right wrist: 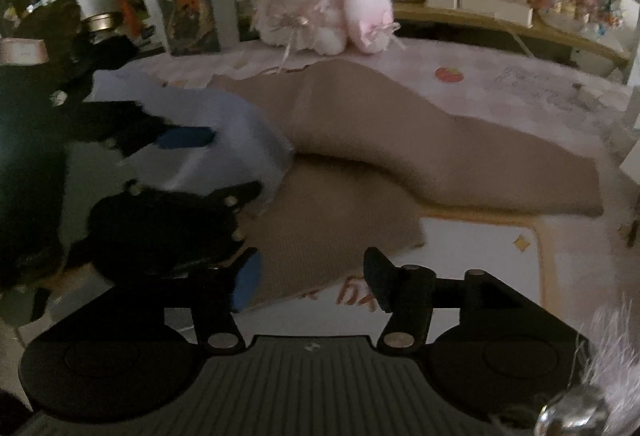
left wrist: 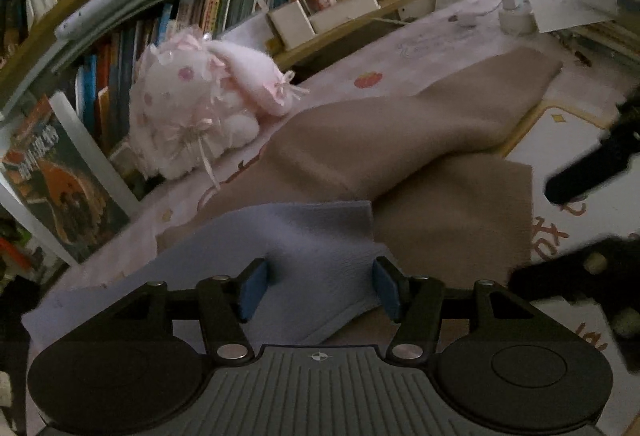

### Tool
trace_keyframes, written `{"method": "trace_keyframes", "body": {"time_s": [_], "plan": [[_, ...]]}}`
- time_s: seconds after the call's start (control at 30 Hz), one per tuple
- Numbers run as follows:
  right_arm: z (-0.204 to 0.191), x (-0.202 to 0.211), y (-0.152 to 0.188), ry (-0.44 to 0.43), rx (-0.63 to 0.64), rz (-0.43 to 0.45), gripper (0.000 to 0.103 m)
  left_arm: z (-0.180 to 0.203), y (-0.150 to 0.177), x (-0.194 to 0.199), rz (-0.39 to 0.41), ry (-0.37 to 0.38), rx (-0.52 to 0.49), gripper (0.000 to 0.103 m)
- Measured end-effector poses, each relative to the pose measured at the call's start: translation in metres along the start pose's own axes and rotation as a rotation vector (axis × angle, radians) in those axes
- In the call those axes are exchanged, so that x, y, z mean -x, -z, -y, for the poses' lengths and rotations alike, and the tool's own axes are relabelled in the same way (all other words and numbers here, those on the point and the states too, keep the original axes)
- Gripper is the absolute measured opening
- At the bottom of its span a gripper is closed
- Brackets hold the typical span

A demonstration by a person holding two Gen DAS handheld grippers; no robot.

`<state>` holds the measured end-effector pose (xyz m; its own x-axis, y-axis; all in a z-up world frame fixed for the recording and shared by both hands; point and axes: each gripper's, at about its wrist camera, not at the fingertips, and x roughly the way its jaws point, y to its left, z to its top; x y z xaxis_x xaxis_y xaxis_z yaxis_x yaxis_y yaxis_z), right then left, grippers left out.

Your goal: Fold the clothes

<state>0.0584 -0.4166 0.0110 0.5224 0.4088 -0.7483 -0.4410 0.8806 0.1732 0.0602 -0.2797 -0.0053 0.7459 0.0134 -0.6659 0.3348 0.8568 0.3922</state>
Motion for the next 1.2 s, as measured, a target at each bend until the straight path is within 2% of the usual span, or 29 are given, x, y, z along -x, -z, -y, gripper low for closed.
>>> {"method": "trace_keyframes", "body": {"time_s": [0.13,0.17,0.2,0.23,0.27,0.33,0.5,0.57,0.6,0.63,0.67,0.77,0.83,0.9,0.93,0.97,1.1,1.2], "plan": [[0.01,-0.013,-0.012,0.068,0.009,0.004,0.057,-0.006,0.004,-0.008,-0.022,-0.013,0.014,0.059],[0.013,-0.019,-0.017,0.086,0.011,0.0,0.057,-0.009,0.005,-0.011,-0.028,-0.017,0.026,0.058],[0.015,-0.026,-0.021,0.099,0.011,-0.009,0.057,-0.018,0.005,-0.012,-0.031,0.018,0.074,0.052],[0.016,-0.032,-0.025,0.112,0.012,-0.019,0.057,-0.031,0.006,-0.008,-0.02,0.051,0.142,0.015],[0.018,-0.038,-0.028,0.125,0.012,-0.028,0.057,-0.046,0.008,-0.003,-0.006,0.083,0.212,0.007],[0.02,-0.048,-0.032,0.14,0.004,-0.05,0.057,-0.075,0.011,0.007,0.023,0.145,0.353,0.006],[0.019,-0.056,-0.031,0.153,-0.024,-0.067,0.055,-0.174,0.065,0.082,0.18,0.073,0.629,0.006],[0.018,-0.057,-0.03,0.149,-0.034,-0.066,0.047,-0.216,0.103,0.11,0.202,-0.007,0.734,0.006],[0.016,-0.057,-0.03,0.131,-0.031,-0.07,0.034,-0.239,0.125,0.123,0.199,-0.064,0.783,0.006],[0.014,-0.056,-0.03,0.111,-0.026,-0.073,0.016,-0.257,0.145,0.133,0.186,-0.128,0.815,0.006],[0.011,-0.055,-0.03,0.106,-0.032,-0.079,0.011,-0.274,0.164,0.142,0.172,-0.193,0.843,0.006],[0.002,-0.052,-0.029,0.095,-0.05,-0.099,0.01,-0.318,0.218,0.158,0.083,-0.415,0.898,0.006],[-0.005,-0.047,-0.028,0.084,-0.066,-0.105,0.009,-0.335,0.24,0.157,-0.024,-0.491,0.892,0.012],[-0.013,-0.036,-0.023,0.068,-0.087,-0.098,0.009,-0.351,0.261,0.156,-0.134,-0.561,0.88,0.012],[-0.017,-0.03,-0.021,0.06,-0.097,-0.095,0.009,-0.348,0.263,0.157,-0.151,-0.573,0.85,0.012],[-0.021,-0.025,-0.019,0.054,-0.109,-0.091,0.009,-0.341,0.263,0.159,-0.134,-0.547,0.823,0.012],[-0.04,-0.006,-0.006,0.052,-0.18,-0.099,0.009,-0.29,0.237,0.145,-0.03,-0.178,0.734,0.014],[-0.056,0.003,0.006,0.016,-0.231,-0.131,0.009,-0.265,0.221,0.128,-0.025,-0.052,0.687,0.016]]}}
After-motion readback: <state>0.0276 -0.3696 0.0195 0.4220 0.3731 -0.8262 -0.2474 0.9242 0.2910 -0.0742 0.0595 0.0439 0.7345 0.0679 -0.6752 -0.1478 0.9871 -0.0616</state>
